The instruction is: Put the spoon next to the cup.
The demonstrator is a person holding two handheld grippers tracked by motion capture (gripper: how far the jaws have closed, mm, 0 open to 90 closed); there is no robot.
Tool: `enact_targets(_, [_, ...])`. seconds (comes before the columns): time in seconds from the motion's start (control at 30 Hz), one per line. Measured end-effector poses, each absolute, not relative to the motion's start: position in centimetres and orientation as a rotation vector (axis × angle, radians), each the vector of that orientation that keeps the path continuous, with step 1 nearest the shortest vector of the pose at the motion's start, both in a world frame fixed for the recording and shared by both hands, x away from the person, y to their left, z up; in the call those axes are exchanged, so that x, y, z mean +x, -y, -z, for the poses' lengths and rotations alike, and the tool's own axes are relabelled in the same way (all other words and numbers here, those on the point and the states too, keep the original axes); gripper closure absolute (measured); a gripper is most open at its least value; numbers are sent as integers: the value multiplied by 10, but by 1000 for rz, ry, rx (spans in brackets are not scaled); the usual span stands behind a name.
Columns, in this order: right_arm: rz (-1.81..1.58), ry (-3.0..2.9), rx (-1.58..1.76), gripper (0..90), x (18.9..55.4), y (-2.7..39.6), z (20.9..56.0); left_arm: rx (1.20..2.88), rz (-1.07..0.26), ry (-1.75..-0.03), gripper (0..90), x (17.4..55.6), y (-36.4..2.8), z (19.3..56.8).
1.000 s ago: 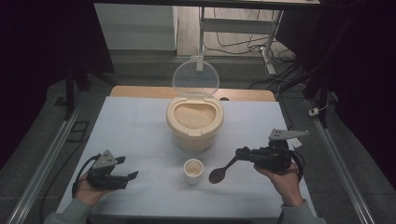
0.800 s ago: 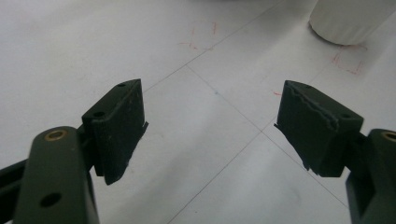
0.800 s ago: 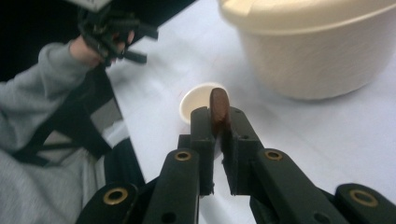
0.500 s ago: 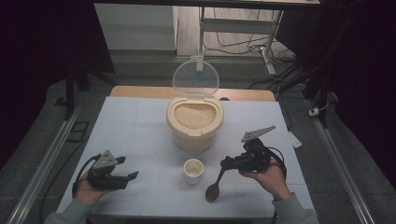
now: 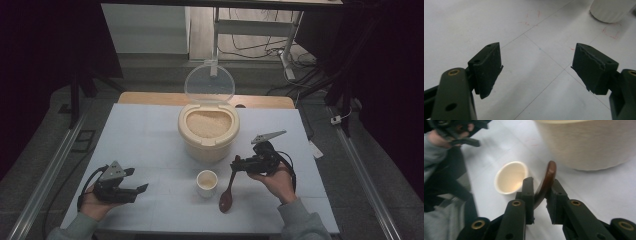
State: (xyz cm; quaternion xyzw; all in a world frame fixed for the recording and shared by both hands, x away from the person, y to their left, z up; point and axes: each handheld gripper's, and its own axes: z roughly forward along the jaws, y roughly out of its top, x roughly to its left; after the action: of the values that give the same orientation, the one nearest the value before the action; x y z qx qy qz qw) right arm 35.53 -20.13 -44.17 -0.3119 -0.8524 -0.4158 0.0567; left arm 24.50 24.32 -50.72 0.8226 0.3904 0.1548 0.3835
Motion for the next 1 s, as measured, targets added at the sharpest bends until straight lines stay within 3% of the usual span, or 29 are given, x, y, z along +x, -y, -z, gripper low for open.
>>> enact_targets(0.5, [1290, 2736, -1156, 610, 365, 195, 478, 2102, -395, -993, 232, 245, -243, 507])
enact_targets(1.0, [1151, 2808, -1337, 517, 376, 187, 506, 2103, -398, -992, 232, 244, -243, 508])
